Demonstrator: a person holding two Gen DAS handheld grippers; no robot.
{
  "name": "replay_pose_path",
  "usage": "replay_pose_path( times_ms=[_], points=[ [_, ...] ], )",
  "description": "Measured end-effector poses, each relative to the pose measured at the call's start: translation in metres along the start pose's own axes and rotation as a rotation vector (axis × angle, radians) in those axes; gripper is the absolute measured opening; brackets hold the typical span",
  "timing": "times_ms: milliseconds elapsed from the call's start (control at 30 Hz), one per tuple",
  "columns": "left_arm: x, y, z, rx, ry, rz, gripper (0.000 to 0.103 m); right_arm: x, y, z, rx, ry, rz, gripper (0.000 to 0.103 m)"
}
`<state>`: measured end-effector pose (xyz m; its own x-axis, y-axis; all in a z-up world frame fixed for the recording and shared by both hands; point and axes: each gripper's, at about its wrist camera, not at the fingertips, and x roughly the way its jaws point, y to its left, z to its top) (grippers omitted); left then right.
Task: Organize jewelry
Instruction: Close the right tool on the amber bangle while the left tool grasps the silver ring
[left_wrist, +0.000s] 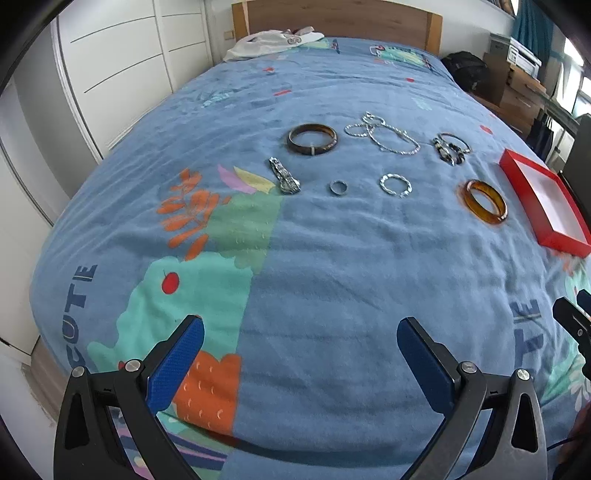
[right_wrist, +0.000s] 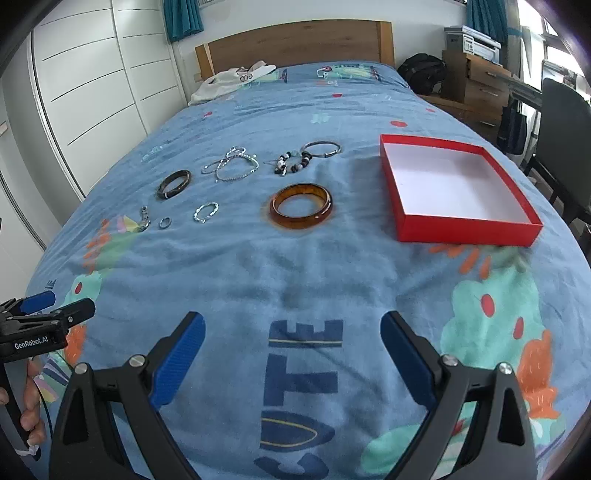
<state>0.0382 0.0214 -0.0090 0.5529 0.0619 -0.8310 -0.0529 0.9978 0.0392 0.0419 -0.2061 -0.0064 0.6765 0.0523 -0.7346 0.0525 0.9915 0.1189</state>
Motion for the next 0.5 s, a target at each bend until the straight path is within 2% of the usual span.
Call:
replay_pose_path(
  times_ms=[167,300,500],
  points=[
    [0.009,0.006,0.011,-0.008,-0.008,0.006,0.1,0.013,0.0,0.009,-0.009,0.012,0.009,0.097],
    [0.019,0.01,0.025,-0.019,0.013,-0.035,0.1,0.025,0.002,0.024,-0.024,0.007,0.016,0.097],
    [0.033,0.012,0.051,-0.025,-0.01,-0.093,0.1,0.043,0.005,0.051,-0.037,-0.013,0.024,0.097]
  ],
)
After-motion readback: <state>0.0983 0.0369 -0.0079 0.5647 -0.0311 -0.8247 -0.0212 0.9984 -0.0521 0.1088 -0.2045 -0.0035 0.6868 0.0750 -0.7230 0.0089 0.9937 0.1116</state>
